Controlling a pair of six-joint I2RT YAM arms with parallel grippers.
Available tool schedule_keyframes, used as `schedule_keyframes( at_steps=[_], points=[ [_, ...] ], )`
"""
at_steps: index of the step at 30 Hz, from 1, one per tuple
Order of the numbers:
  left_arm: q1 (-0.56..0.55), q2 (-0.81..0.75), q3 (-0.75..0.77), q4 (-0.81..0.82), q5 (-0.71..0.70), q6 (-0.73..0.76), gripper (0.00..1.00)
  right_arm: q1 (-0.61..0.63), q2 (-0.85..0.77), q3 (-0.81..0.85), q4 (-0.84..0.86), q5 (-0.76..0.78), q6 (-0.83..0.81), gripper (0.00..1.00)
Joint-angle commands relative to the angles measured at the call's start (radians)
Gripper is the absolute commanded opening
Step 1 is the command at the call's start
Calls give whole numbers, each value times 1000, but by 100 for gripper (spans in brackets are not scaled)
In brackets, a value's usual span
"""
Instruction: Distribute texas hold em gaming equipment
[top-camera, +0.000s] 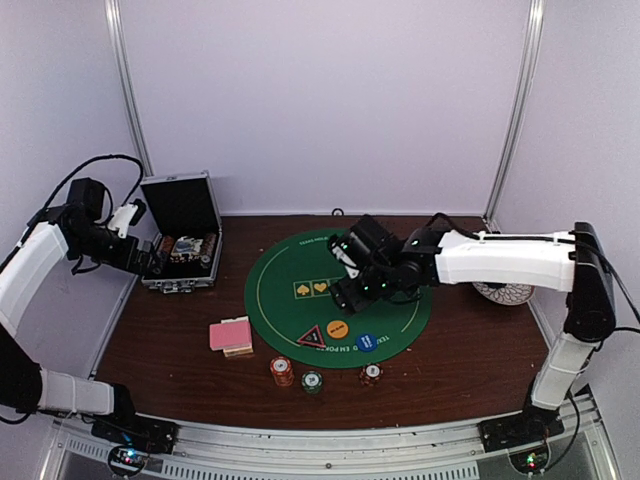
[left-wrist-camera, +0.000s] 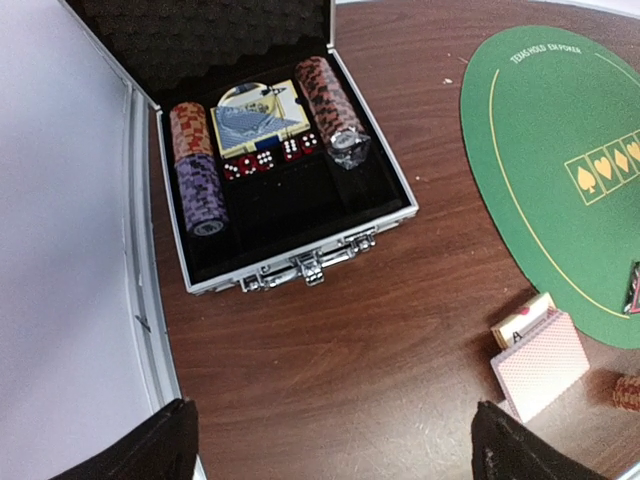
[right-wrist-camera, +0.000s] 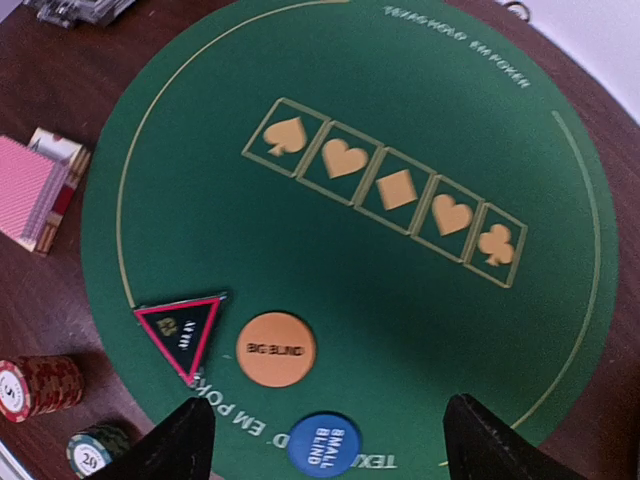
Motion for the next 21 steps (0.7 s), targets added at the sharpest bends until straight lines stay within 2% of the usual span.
schedule_keyframes(
  at_steps=[1, 5, 9, 17, 21],
  points=[
    [8, 36, 53, -134, 21, 29, 97, 81, 95, 68, -16, -106, 49, 82],
    [7, 46, 62, -134, 30, 39, 98, 120, 197, 142, -11, -133, 46, 80],
    [7, 50, 53, -135, 39, 53, 97, 126, 276, 165, 19, -183, 55, 72],
    [7, 48, 40, -144, 102, 74, 98, 129, 344, 157, 43, -191, 50, 55],
    [6, 49, 50, -154, 136, 74, 98, 133, 363, 149, 47, -191, 41, 52]
  ],
)
